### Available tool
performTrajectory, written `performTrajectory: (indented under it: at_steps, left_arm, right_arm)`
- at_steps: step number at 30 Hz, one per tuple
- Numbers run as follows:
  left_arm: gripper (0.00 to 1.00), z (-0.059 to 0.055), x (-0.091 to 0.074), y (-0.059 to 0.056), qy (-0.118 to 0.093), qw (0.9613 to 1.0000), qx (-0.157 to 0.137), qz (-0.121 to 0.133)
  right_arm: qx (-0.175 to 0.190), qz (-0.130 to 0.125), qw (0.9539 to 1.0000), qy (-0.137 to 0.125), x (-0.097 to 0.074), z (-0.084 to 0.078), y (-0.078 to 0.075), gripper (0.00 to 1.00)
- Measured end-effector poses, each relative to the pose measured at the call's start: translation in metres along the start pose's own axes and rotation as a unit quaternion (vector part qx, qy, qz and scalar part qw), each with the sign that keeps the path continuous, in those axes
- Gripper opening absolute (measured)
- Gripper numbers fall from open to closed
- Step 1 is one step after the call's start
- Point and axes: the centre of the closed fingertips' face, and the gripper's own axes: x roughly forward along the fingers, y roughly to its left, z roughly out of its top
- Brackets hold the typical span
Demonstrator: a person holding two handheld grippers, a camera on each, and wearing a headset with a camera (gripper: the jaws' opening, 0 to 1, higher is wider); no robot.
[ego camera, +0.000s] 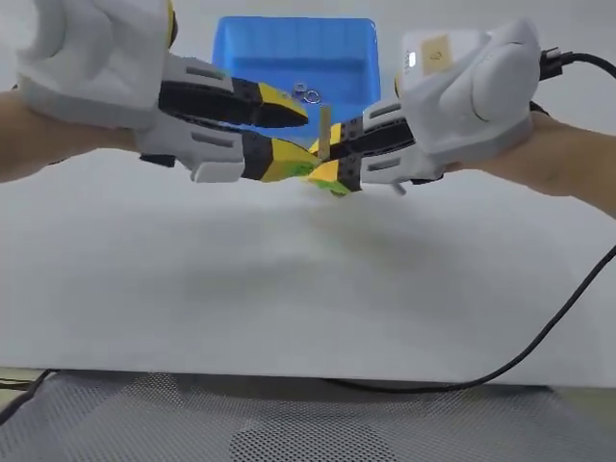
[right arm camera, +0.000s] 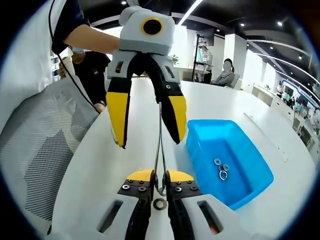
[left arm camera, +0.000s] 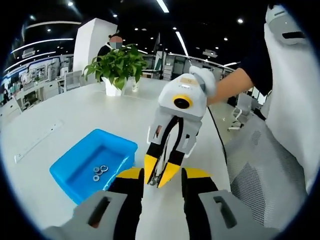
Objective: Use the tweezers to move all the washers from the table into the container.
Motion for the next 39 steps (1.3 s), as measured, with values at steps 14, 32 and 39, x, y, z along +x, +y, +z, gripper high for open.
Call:
performTrajectory:
  at_steps: [14,32,39]
  left_arm:
    - [0.63,-0.002,-0.047,0.011,-0.035,0.9966,-0.038,0.064]
    - [0.86,-0.017,-0.069,0.028,-0.049,0.9916,-0.068,0.099]
    - [0.92,-0.019,-0.072,0.028,-0.055,0.9904,-0.070,0.106]
  right_arm:
    - [-0.013,-0.001,0.9999,-0.001,-0.014,0.025,0.008,0.10]
    - [-0.075,-0.003,0.9972,0.000,-0.026,0.074,-0.005,0.10]
    - [-0.082,-0.031,0.9961,-0.009,-0.024,0.083,-0.041,0.10]
